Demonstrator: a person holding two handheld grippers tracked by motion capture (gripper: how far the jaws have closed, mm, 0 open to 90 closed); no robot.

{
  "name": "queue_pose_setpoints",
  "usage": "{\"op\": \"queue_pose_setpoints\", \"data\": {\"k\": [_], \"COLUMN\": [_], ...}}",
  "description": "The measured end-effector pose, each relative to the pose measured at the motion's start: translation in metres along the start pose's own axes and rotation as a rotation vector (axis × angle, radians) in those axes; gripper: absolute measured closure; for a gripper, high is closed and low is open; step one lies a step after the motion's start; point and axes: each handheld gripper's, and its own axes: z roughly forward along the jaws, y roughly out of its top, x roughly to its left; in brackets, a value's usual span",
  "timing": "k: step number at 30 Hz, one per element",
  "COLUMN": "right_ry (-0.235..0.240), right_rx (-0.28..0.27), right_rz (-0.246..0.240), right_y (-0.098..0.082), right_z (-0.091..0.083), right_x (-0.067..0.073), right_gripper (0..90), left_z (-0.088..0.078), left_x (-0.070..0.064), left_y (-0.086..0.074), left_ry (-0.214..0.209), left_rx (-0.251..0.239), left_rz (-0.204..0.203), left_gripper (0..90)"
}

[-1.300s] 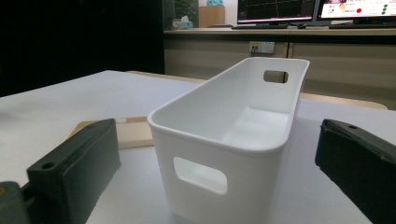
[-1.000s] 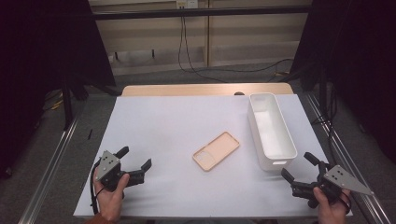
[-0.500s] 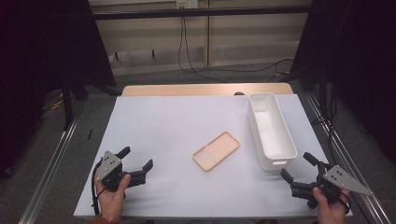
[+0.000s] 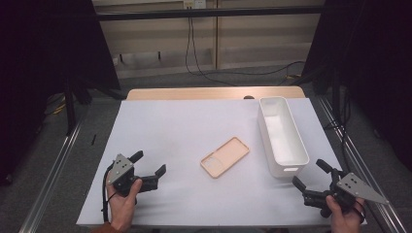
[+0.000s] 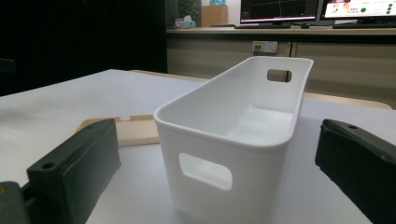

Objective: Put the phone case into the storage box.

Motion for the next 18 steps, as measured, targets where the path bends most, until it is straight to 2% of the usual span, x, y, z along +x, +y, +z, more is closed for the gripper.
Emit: {"op": "queue_pose_setpoints", "data": {"k": [3,12,14,15,18], "right_ry": [0.001,0.001,0.003,0.003,0.002], "right_rx": [0.001,0.004,0.005,0.005,0.007], "right_rz": [-0.004,-0.005,-0.007,-0.007,-0.008], "right_y": [0.0,0.0,0.0,0.0,0.0], "right_z": [0.0,0.0,0.0,0.0,0.0], "right_x": [0.0,0.0,0.0,0.001,0.0], "right_gripper": [0.0,0.0,0.0,0.0,0.0], "left_z": [0.005,0.013,0.016,0.019,0.024], "left_x": [-0.001,-0.002,-0.002,-0.002,-0.003], "left_y": [0.002,0.006,0.007,0.007,0.008], "left_ry": [-0.006,-0.008,-0.017,-0.02,-0.028], "left_rx": [-0.01,-0.023,-0.019,-0.014,0.002], "left_rz": [-0.02,-0.013,-0.013,0.001,-0.003], "left_gripper": [2.7,2.7,2.7,2.7,2.7]}}
